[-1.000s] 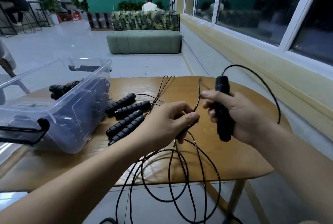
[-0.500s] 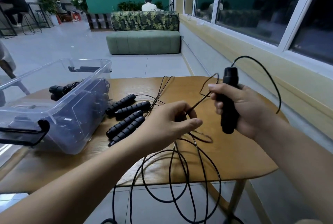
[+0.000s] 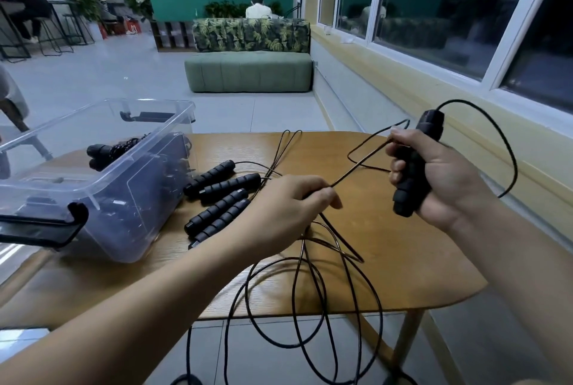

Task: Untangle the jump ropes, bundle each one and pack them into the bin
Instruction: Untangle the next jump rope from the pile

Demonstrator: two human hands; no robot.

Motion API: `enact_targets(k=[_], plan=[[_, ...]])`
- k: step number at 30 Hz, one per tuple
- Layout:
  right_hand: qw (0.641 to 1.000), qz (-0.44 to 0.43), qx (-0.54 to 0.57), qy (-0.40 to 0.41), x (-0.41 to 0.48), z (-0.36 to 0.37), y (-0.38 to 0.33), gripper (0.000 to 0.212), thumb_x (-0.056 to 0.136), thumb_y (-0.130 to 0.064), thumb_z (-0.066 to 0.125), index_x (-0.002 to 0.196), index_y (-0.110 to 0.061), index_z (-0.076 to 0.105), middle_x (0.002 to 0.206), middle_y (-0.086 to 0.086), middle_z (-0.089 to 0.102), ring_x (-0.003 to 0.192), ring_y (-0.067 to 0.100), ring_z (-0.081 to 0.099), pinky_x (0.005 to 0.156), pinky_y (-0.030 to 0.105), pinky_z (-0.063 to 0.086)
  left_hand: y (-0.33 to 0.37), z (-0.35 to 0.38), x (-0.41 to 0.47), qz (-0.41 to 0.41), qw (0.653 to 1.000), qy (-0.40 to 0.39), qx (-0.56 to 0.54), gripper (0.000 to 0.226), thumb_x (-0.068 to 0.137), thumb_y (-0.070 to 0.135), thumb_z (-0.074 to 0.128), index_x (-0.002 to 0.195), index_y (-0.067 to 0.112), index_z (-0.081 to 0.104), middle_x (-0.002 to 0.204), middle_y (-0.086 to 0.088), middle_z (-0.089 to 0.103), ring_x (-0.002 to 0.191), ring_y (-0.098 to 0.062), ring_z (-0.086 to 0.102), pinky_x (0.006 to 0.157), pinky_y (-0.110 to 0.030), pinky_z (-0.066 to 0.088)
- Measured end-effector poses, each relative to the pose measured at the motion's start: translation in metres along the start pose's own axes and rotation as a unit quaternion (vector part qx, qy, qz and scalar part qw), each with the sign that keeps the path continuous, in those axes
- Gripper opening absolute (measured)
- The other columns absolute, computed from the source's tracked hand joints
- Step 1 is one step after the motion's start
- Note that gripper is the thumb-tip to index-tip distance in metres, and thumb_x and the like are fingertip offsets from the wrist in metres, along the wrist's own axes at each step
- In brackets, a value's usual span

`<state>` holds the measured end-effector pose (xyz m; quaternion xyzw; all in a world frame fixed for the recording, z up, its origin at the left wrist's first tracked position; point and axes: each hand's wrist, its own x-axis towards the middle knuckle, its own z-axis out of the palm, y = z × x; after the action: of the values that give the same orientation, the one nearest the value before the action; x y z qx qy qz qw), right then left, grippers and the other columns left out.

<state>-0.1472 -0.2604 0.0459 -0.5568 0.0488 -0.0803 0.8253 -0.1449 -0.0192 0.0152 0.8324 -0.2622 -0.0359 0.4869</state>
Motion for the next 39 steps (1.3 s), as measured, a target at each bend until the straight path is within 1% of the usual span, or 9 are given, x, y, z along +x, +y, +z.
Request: enact_targets(k=[5, 11, 16, 18, 24, 28, 32, 35, 39], plan=[[0.988, 0.044, -0.095, -0.111, -0.02, 0.019, 0.016, 0.044, 0.088, -0.025, 0.081, 0.123, -0.002, 0.066, 0.085, 0.004, 0.069, 0.064, 0.012, 0.056, 0.058, 0.023, 0.051, 0.003, -0.002, -0.002, 0.024, 1.0, 0.013, -0.003, 0.024, 0.108, 0.033, 0.057, 0.098, 0.028, 0.079, 0.064, 0.003, 0.043, 0.059, -0.015, 0.044, 0.059, -0.034, 0.037], [0.975, 0.009, -0.18, -0.129, -0.032, 0.035, 0.025, 0.023, 0.094, -0.015, 0.078, 0.11, 0.0, 0.07, 0.079, 0.008, 0.067, 0.064, 0.016, 0.059, 0.061, 0.028, 0.051, 0.002, -0.001, -0.004, 0.032, 0.999, -0.01, -0.015, 0.024, 0.106, 0.036, 0.056, 0.101, 0.025, 0.077, 0.072, -0.006, 0.058, 0.068, -0.018, 0.053, 0.062, -0.044, 0.045], [0.987, -0.006, -0.136, -0.084, -0.024, 0.024, 0.006, 0.022, 0.092, -0.017, 0.079, 0.106, -0.006, 0.068, 0.079, 0.006, 0.068, 0.064, 0.014, 0.06, 0.059, 0.024, 0.052, 0.006, -0.002, -0.004, 0.017, 1.0, -0.015, -0.011, 0.022, 0.107, 0.028, 0.057, 0.099, 0.026, 0.077, 0.068, 0.01, 0.056, 0.066, -0.012, 0.057, 0.068, -0.044, 0.055], [0.993, -0.006, -0.109, -0.054, -0.017, 0.019, -0.001, 0.024, 0.092, -0.019, 0.08, 0.109, -0.007, 0.068, 0.079, 0.003, 0.069, 0.064, 0.012, 0.06, 0.057, 0.022, 0.052, 0.007, -0.002, -0.003, 0.013, 1.0, -0.013, -0.001, 0.023, 0.108, 0.029, 0.056, 0.1, 0.027, 0.077, 0.069, 0.009, 0.058, 0.068, -0.017, 0.06, 0.071, -0.047, 0.058], [0.999, 0.007, -0.03, 0.01, 0.001, -0.002, -0.009, 0.012, 0.095, -0.021, 0.078, 0.092, -0.017, 0.067, 0.079, -0.002, 0.066, 0.06, 0.007, 0.056, 0.053, 0.019, 0.048, 0.006, -0.002, -0.003, -0.001, 0.999, -0.015, 0.041, 0.025, 0.108, 0.03, 0.053, 0.098, 0.026, 0.076, 0.075, -0.001, 0.066, 0.071, -0.014, 0.068, 0.065, -0.03, 0.05], [0.999, 0.029, -0.031, -0.034, -0.004, 0.002, -0.001, 0.016, 0.095, -0.028, 0.077, 0.099, -0.015, 0.069, 0.081, -0.001, 0.066, 0.062, 0.009, 0.057, 0.054, 0.02, 0.05, 0.005, -0.003, -0.003, -0.006, 1.0, 0.004, 0.026, 0.03, 0.109, 0.03, 0.052, 0.092, 0.028, 0.076, 0.067, 0.002, 0.057, 0.062, -0.011, 0.06, 0.057, -0.026, 0.046], [0.992, 0.046, -0.059, -0.097, -0.017, 0.014, 0.009, 0.028, 0.092, -0.03, 0.08, 0.11, -0.012, 0.068, 0.084, 0.003, 0.067, 0.065, 0.012, 0.057, 0.058, 0.023, 0.052, 0.007, -0.006, -0.003, 0.01, 1.0, 0.024, 0.018, 0.03, 0.11, 0.03, 0.052, 0.092, 0.027, 0.076, 0.077, -0.023, 0.056, 0.066, -0.026, 0.06, 0.057, -0.027, 0.044], [0.987, 0.035, -0.099, -0.122, -0.024, 0.023, 0.018, 0.031, 0.093, -0.023, 0.079, 0.115, -0.006, 0.066, 0.088, 0.006, 0.069, 0.068, 0.014, 0.058, 0.062, 0.025, 0.053, 0.008, -0.006, -0.003, 0.018, 0.999, 0.033, 0.007, 0.029, 0.11, 0.029, 0.053, 0.092, 0.026, 0.076, 0.084, -0.028, 0.059, 0.065, -0.02, 0.059, 0.056, -0.026, 0.046], [0.983, 0.025, -0.122, -0.136, -0.03, 0.032, 0.028, 0.034, 0.095, -0.017, 0.077, 0.119, 0.004, 0.066, 0.088, 0.01, 0.069, 0.067, 0.017, 0.058, 0.062, 0.027, 0.051, 0.007, -0.003, -0.004, 0.025, 0.999, 0.029, 0.004, 0.028, 0.11, 0.027, 0.053, 0.092, 0.025, 0.075, 0.073, -0.004, 0.061, 0.067, -0.01, 0.058, 0.06, -0.025, 0.047]])
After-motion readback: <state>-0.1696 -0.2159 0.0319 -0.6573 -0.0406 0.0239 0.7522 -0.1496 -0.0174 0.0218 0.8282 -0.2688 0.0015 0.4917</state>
